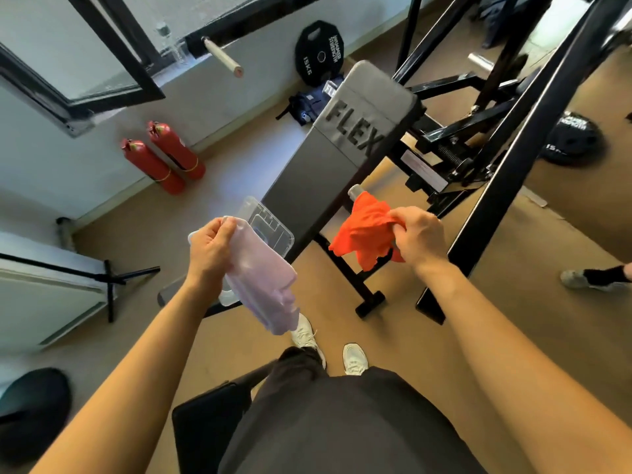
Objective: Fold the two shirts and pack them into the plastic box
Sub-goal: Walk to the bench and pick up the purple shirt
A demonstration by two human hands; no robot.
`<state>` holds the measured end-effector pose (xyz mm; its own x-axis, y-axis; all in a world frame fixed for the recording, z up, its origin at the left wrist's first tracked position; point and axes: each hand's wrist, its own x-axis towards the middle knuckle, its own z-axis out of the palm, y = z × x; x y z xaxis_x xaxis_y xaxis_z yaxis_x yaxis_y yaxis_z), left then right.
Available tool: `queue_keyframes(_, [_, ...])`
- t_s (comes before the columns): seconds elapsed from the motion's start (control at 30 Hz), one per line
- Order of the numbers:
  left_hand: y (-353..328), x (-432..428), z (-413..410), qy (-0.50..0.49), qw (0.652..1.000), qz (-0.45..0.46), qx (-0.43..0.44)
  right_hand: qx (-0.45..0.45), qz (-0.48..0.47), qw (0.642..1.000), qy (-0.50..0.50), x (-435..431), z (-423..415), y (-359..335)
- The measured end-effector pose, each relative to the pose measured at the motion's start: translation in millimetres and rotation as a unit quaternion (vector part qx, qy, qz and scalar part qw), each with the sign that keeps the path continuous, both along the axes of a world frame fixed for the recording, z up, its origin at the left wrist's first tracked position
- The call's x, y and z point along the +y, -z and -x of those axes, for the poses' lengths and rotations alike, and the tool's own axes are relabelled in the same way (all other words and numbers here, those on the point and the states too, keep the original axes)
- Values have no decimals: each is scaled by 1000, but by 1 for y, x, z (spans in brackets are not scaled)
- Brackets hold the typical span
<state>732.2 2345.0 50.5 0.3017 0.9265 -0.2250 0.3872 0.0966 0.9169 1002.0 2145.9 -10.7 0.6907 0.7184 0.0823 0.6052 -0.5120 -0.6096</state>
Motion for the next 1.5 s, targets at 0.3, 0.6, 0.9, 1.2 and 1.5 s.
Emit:
queue_keyframes(0.3, [6, -5, 5, 26, 999, 12, -27, 137, 86, 978, 128, -14, -4, -23])
queue_keyframes(0.6, [-29, 17, 40, 240, 967, 46, -76, 273, -48, 941, -194, 77, 140, -55])
queue_keyframes(0.9, [-31, 93, 107, 183, 978, -65, -75, 318, 60, 888, -326, 199, 164, -73])
queue_keyframes(1.2, [-9, 146, 197, 188, 979, -35, 75, 390, 8, 862, -323, 263, 177, -84])
queue_keyframes(1.5, [-13, 148, 249, 92, 980, 13, 176, 543, -167, 790, -231, 337, 180, -106])
